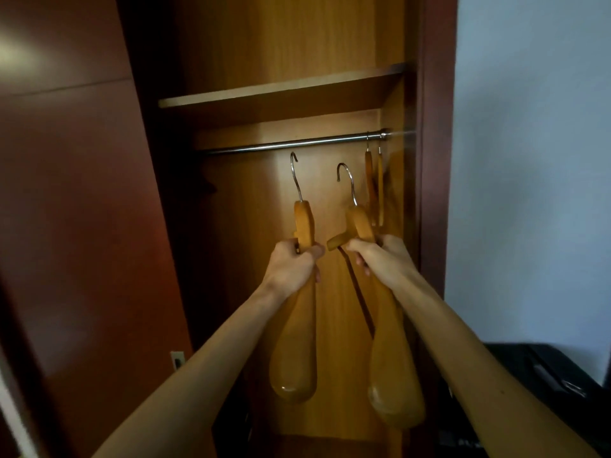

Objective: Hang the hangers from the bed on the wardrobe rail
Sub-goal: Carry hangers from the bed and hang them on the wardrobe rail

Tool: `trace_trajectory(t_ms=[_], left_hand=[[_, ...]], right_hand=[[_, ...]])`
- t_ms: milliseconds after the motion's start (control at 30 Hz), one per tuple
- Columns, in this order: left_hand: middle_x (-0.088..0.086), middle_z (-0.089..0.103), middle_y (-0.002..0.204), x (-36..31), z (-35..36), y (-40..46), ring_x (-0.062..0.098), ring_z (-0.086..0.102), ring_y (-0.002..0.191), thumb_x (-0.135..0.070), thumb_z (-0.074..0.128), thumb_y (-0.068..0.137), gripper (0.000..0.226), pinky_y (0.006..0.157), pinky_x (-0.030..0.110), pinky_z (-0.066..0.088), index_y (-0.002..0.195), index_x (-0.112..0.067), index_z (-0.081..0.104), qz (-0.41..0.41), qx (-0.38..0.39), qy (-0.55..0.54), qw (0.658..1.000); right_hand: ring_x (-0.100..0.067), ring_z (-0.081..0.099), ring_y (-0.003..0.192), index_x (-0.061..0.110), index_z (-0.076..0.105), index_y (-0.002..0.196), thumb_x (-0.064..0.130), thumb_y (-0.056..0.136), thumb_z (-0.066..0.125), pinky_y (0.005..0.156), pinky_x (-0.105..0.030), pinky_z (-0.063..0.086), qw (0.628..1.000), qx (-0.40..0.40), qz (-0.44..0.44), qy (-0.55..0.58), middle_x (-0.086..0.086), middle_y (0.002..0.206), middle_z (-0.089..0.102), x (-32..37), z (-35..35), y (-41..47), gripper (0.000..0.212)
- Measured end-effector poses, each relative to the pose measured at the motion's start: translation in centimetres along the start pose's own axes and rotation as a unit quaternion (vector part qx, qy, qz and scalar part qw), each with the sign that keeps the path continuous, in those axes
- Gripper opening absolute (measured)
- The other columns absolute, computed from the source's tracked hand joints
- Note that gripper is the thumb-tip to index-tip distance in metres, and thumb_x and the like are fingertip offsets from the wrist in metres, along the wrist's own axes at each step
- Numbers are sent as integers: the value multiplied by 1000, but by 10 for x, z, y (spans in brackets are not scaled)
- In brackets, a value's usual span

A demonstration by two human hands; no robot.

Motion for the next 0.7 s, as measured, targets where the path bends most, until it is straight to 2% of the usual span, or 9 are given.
trace_trajectory(t_ms=[200,300,433,600,700], left_hand=[[3,66,65,16,-2,114,11,64,56,-25,63,97,16,59,25,50,87,-15,68,-7,22,-41,999],[2,66,61,25,-3,173,14,65,58,-27,63,97,19,63,28,51,84,-14,70,-8,30,-52,998],[3,68,64,31,-2,245,14,65,56,-27,63,96,21,54,24,51,86,-11,73,-15,52,-68,996],[2,69,59,35,14,316,19,69,60,-28,64,91,25,66,30,58,71,-15,73,19,85,-55,995],[1,69,56,33,28,343,19,70,61,-27,63,91,26,71,33,59,73,-13,76,27,114,-62,991]], right_hand=[[-17,61,71,11,72,81,34,83,70,78,-37,49,998,-57,20,4,-1,70,65,-5,44,100,23],[-18,61,68,12,72,80,34,82,70,67,-32,48,995,-96,34,12,-2,71,67,-4,64,150,22],[-16,60,62,14,71,78,32,81,70,61,-28,43,988,-149,33,8,-1,68,66,7,82,216,19],[-14,55,56,13,67,73,27,84,69,59,-26,42,980,-198,28,9,-1,62,61,20,79,272,17],[-13,51,51,14,64,68,24,82,69,56,-26,43,975,-220,40,16,0,57,59,23,68,294,18]])
Point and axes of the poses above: each hand's wrist, its own y-axis towards the middle knuckle, its own z-axis out of the palm, x = y × z, the point moved 3 cm from there along y, towards the middle knuckle
